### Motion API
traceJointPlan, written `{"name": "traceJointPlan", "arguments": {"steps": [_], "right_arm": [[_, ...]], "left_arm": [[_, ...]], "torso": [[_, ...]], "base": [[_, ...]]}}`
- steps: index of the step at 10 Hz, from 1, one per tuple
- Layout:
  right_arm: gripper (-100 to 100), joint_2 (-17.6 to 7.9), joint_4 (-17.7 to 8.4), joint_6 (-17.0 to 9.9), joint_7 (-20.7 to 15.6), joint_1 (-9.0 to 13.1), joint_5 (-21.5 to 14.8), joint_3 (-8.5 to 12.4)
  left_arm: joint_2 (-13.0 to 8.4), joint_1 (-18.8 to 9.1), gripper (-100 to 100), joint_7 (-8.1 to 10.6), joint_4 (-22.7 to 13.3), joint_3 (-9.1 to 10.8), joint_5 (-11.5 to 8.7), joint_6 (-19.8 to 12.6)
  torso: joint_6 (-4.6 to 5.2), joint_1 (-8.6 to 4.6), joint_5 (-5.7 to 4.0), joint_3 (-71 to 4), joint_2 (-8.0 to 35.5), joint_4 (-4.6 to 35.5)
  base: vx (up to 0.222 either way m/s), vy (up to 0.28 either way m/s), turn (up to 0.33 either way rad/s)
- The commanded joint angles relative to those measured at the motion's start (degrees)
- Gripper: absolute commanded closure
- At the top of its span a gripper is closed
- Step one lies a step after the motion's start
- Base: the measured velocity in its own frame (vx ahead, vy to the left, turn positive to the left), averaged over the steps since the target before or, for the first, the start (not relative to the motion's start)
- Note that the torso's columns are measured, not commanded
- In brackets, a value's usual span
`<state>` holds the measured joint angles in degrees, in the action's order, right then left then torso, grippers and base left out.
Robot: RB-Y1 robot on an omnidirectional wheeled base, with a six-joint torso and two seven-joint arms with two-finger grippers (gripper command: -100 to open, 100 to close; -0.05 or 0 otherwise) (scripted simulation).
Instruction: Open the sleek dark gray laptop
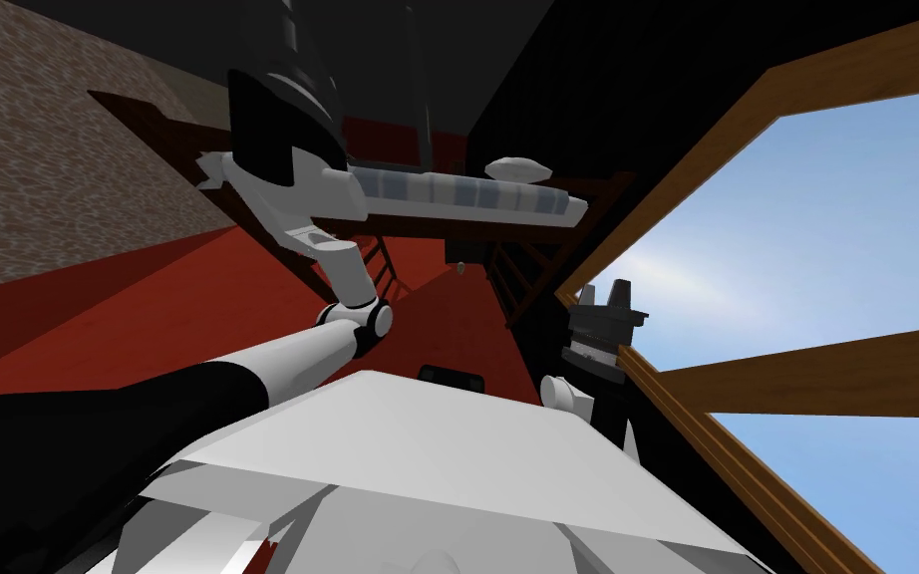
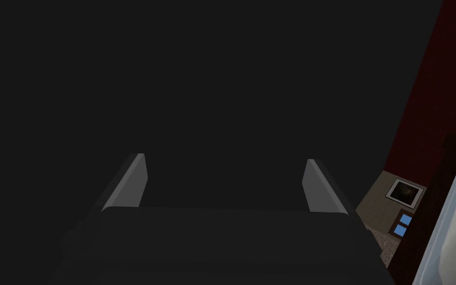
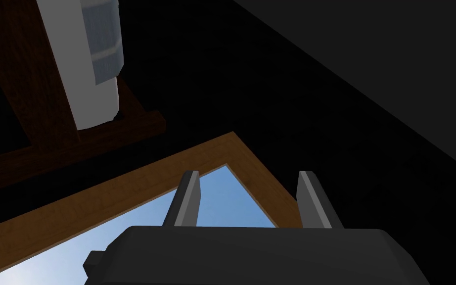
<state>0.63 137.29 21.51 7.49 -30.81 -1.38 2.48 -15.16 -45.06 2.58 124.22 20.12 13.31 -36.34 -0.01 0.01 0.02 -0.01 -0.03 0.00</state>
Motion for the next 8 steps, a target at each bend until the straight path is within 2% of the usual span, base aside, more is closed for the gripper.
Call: {"name": "traceJointPlan", "arguments": {"steps": [1,2,3,4,5,6,7,8], "right_arm": [[0,0.00,0.00,0.00,0.00,0.00,0.00,0.00],[0,0.00,0.00,0.00,0.00,0.00,0.00,0.00],[0,0.00,0.00,0.00,0.00,0.00,0.00,0.00],[0,0.00,0.00,0.00,0.00,0.00,0.00,0.00],[0,0.00,0.00,0.00,0.00,0.00,0.00,0.00],[0,0.00,0.00,0.00,0.00,0.00,0.00,0.00],[0,0.00,0.00,0.00,0.00,0.00,0.00,0.00],[0,0.00,0.00,0.00,0.00,0.00,0.00,0.00]], "left_arm": [[-0.06,-2.86,-100,0.16,0.07,0.73,0.15,-3.92],[-0.18,-5.46,-100,0.64,-1.12,2.57,0.35,-5.75],[-0.18,-6.82,-100,0.64,-1.12,2.57,0.35,-7.23],[-0.18,-6.82,-100,0.64,-1.12,2.57,0.35,-8.16],[-0.25,-9.35,-100,1.16,-2.42,4.45,0.45,-10.27],[-0.25,-10.66,-100,1.16,-2.42,4.45,0.45,-11.86],[-0.25,-10.66,-100,1.16,-2.42,4.45,0.45,-12.39],[-0.25,-13.22,-100,1.72,-3.80,6.37,0.48,-14.72]], "torso": [[0.02,-0.05,-0.03,-0.01,-0.01,0.00],[0.02,0.04,-0.01,0.01,0.02,-0.01],[0.00,-0.02,-0.01,-0.02,-0.03,0.00],[0.02,-0.04,-0.03,-0.02,-0.03,-0.01],[0.02,0.05,0.00,0.02,0.05,0.00],[-0.01,-0.03,-0.01,0.00,-0.01,0.01],[0.03,-0.06,-0.03,-0.02,-0.02,-0.01],[0.03,0.06,0.00,0.03,0.08,0.00]], "base": [[0.023,-0.032,-0.001],[0.046,-0.057,0.059],[0.052,-0.063,0.050],[0.025,-0.032,0.000],[0.056,-0.064,0.080],[0.066,-0.069,0.049],[0.026,-0.028,-0.009],[0.059,-0.058,0.075]]}}
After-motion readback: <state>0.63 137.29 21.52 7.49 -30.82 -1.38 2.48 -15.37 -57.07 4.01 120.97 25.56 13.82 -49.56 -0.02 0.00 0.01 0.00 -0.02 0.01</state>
